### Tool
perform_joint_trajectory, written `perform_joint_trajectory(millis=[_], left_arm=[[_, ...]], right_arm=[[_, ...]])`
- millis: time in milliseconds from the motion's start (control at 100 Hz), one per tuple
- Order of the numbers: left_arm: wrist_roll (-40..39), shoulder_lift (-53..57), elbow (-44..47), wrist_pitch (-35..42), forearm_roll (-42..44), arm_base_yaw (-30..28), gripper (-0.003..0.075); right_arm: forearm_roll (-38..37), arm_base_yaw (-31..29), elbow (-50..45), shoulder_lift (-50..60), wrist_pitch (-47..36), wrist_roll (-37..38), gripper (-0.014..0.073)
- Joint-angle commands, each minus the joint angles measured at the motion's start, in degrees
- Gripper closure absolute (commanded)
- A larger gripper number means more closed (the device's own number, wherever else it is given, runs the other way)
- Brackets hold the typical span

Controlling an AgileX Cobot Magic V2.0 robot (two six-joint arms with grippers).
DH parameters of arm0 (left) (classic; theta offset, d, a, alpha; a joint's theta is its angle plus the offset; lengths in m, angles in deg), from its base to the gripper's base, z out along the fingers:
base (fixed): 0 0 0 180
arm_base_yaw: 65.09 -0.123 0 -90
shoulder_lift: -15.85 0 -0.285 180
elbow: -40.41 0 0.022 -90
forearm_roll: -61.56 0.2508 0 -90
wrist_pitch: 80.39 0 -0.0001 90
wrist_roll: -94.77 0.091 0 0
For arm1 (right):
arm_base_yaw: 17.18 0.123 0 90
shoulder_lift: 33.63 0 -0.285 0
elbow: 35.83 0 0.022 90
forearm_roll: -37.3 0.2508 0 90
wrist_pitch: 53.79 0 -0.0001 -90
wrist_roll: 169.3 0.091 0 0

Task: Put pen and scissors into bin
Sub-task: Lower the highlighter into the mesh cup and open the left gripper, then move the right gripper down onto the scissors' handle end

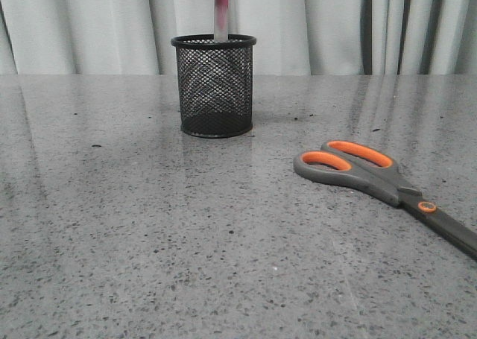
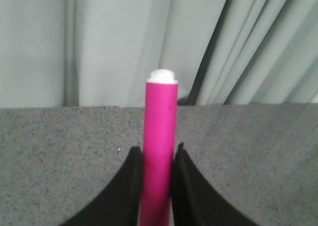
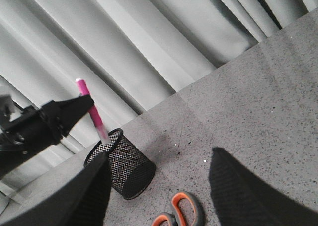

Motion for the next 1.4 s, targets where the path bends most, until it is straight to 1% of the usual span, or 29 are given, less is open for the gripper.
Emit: perform_joint_trajectory(millis=[0,160,340,460,550,600,650,670,690,720,770,780,800,850,930,1010,1070,1120,1200,1250,1330,1390], left_arm=[[0.03,2.08,-1.46,2.21,1.0,0.46,0.0729],[0.03,1.84,-1.46,0.21,1.79,0.46,0.0729],[0.03,1.74,-1.46,-4.4,1.93,0.46,0.0729],[0.03,1.74,-1.46,-6.13,1.93,0.46,0.0729],[0.03,1.74,-1.46,-6.75,2.81,0.46,0.0706],[0.03,1.74,-1.46,-6.99,2.79,0.46,0.0661],[0.03,1.88,-1.46,-7.15,2.79,0.46,0.0587],[0.03,1.95,-1.46,-7.27,2.79,0.46,0.0548],[0.03,2.1,-1.46,-7.48,2.79,0.46,0.0489],[0.03,2.57,-1.46,-8.03,3.08,0.46,0.0443],[0.03,3.4,-1.46,-8.03,3.49,0.46,0.033],[0.03,3.4,-1.46,-8.03,3.49,0.46,0.033],[0.03,4.0,-1.46,-7.63,3.49,0.46,0.028],[0.03,5.38,-1.46,-7.28,3.76,0.46,0.0251],[0.03,8.97,-1.46,-7.17,5.17,0.46,0.0259],[0.03,13.71,-1.46,-10.04,6.62,0.46,0.0304],[0.03,18.52,-1.46,-13.93,6.74,0.46,0.0342],[0.03,22.53,-1.46,-18.48,6.83,0.46,0.0387],[0.03,29.11,-1.34,-26.31,7.87,0.46,0.043],[0.03,33.48,-0.6,-29.52,8.27,0.46,0.0439],[0.03,41.9,3.23,-30.46,8.27,0.46,0.0439],[0.03,48.09,7.2,-29.51,8.27,0.46,0.044]], right_arm=[[-0.35,0.15,2.05,-1.35,-3.75,-0.56,0.0202],[-0.35,0.15,2.05,-1.35,-3.77,-0.56,0.0202],[-0.35,0.15,2.05,-1.35,-3.77,-0.56,0.0202],[-0.35,0.15,2.05,-1.35,-3.37,-0.56,0.0202],[-0.35,0.15,2.05,-1.35,-2.53,-0.56,0.0202],[-0.35,0.15,2.05,-1.35,-1.97,-0.56,0.0202],[-0.35,0.15,2.05,-1.35,-1.4,-0.56,0.0202],[-0.35,0.15,2.05,-1.35,-1.13,-0.56,0.0202],[-0.35,0.15,2.05,-1.35,-0.95,-0.56,0.0202],[-0.35,0.15,2.05,-1.35,-0.82,-0.56,0.0202],[-0.35,0.15,2.05,-1.35,-0.82,-0.56,0.0202],[-0.35,0.15,2.05,-1.35,-0.82,-0.56,0.0202],[-0.35,0.15,2.05,-1.35,-0.82,-0.56,0.0202],[-0.35,0.15,2.05,-1.35,-0.82,-0.56,0.0202],[-0.35,0.15,2.26,-1.35,-1.53,-0.77,0.0202],[-0.62,0.15,3.9,-1.35,-1.74,-1.97,0.0202],[-1.34,0.25,6.67,-1.35,-0.77,-6.16,0.0202],[-1.51,0.25,9.55,-1.7,0.63,-12.25,0.0209],[-1.51,0.46,16.11,-3.77,5.8,-21.01,0.0249],[-1.51,0.73,20.4,-6.72,9.86,-26.0,0.0268],[-1.51,1.91,27.3,-12.33,16.75,-32.03,0.0281],[-1.41,3.22,32.67,-17.58,22.3,-34.66,0.0282]])
